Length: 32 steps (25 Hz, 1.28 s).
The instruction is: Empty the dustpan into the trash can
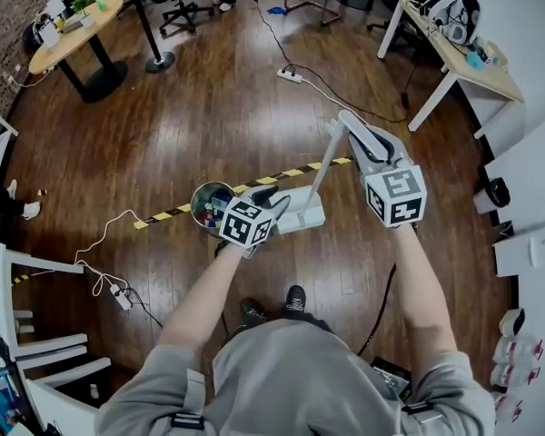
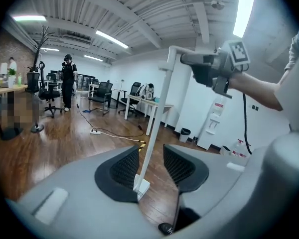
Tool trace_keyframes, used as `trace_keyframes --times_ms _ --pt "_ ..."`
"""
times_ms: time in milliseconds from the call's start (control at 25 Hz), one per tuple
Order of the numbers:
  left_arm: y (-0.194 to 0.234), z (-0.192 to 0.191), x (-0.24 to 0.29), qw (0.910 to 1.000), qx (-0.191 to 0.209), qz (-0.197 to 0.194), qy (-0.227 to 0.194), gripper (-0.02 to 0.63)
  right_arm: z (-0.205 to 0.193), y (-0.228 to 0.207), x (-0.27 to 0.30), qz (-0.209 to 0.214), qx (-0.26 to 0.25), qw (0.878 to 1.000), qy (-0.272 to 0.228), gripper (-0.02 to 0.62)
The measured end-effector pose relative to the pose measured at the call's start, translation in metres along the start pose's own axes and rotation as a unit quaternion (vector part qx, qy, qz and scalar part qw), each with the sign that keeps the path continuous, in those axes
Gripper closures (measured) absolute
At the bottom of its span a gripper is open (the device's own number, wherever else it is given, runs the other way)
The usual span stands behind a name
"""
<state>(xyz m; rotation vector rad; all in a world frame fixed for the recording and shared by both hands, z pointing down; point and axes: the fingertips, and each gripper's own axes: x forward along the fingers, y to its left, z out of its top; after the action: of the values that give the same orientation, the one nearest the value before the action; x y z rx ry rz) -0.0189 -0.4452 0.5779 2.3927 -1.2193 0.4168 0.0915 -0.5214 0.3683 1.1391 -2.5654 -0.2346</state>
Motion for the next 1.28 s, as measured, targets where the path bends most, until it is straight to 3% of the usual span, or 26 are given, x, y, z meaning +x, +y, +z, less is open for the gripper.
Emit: trace_keyframes --times_ms 120,200,400,640,1040,1280 --pt "-0.003 0.005 -0.005 0.9999 -0.002 0.01 -0.008 0.495 -0.045 -0.011 0.006 -0.018 0.015 1.0 0.012 0.506" --pt "-0.005 0.01 -0.01 0.9996 -0.006 0.016 -0.021 0.6 -0.071 -0.011 0.008 -0.023 0.021 0.999 0.018 0.506" --pt "-0.022 0.016 -0.019 0.9994 -0.011 0.007 -0.031 0.6 -0.134 -0.004 0.014 -0.033 0.027 0.998 0.036 0.506" --pt "-0.023 -0.003 -0.027 0.9996 -0.021 0.016 -0.012 0.6 -0.185 0.014 0.02 -0.028 0.053 0.997 0.058 0.506" --pt "-0.037 -0.011 -0.027 0.9994 -0.03 -0.006 -0.015 0.6 -0.219 0.04 -0.007 -0.01 0.118 0.989 0.083 0.515" --pt "-0.052 -0.018 -0.033 0.998 -0.039 -0.045 -0.023 0.6 -0.237 0.076 -0.04 -0.005 0.146 0.982 0.124 0.517"
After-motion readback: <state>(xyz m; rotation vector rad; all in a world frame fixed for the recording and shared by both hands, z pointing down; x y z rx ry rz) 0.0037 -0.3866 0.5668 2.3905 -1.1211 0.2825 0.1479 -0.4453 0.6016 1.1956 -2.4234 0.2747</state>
